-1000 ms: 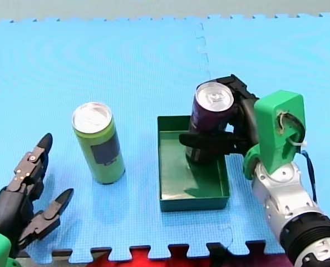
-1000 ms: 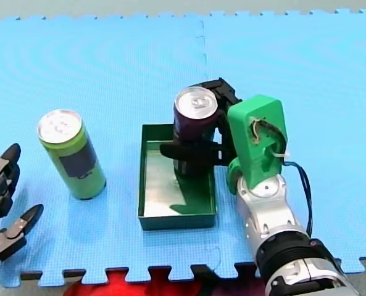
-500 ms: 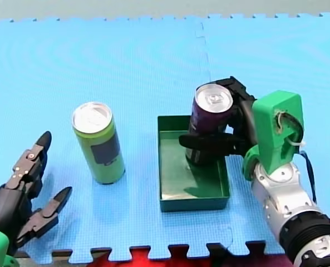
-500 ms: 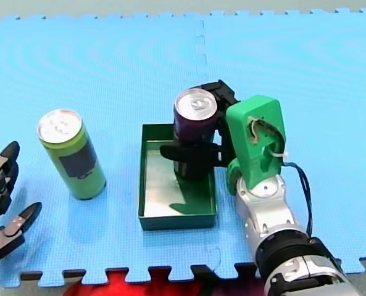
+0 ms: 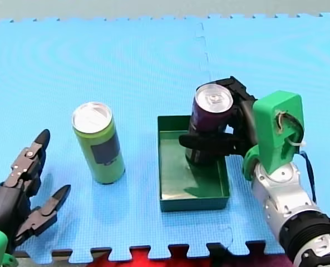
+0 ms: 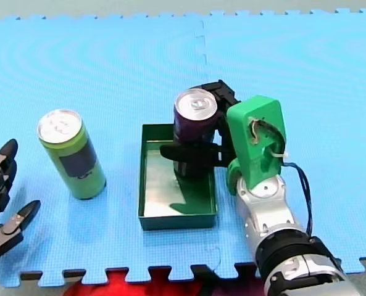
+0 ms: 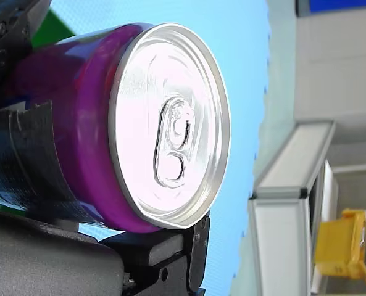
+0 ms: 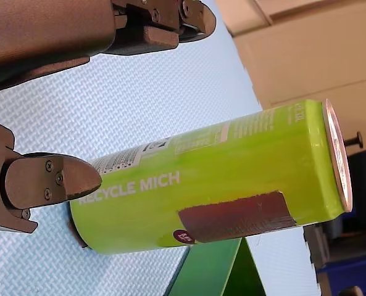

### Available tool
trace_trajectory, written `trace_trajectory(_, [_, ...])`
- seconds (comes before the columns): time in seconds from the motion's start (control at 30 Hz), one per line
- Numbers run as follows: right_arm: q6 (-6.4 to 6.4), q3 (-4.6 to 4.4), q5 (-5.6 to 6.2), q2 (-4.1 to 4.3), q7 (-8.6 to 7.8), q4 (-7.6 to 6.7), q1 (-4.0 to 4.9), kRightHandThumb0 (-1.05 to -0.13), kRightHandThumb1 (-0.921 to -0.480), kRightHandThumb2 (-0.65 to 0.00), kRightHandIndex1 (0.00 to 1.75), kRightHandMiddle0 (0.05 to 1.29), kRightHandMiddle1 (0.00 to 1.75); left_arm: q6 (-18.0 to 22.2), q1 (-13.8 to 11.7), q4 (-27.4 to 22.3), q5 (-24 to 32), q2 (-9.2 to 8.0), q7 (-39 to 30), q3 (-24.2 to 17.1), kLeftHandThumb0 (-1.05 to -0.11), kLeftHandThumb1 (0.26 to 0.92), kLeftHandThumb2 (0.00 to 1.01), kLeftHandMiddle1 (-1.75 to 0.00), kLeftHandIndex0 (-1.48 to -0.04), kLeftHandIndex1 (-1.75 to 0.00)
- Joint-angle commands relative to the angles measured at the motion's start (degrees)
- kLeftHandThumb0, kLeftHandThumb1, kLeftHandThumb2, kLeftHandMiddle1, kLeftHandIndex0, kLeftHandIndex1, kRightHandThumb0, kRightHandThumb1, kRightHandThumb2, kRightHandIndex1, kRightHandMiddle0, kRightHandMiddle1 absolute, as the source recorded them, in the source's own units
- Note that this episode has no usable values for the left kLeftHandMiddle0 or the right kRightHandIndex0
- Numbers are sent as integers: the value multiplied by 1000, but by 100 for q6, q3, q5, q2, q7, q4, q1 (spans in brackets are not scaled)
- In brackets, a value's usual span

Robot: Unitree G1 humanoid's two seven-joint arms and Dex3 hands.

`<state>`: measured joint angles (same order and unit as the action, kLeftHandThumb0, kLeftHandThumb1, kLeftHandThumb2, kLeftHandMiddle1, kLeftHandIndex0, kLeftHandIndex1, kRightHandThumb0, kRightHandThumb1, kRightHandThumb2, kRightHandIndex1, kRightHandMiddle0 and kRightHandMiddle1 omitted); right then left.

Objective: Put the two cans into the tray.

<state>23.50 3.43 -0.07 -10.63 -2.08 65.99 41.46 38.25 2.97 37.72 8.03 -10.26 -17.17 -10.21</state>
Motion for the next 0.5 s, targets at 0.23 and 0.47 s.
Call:
trace_trajectory(0.23, [128,41,27,6,-33,-2,34,-506,-768,0,1746,574,1746,10,-8,-44,12,-51,7,-17,-1048,921,406,-1,-134,0])
trace_trajectory(0.47, [213,53,23,-9,-19,-5,9,-517,-769,-1,1746,554,1746,6,-15,-80,0,-44,23,-8,-1048,921,407,-1,-136,-1])
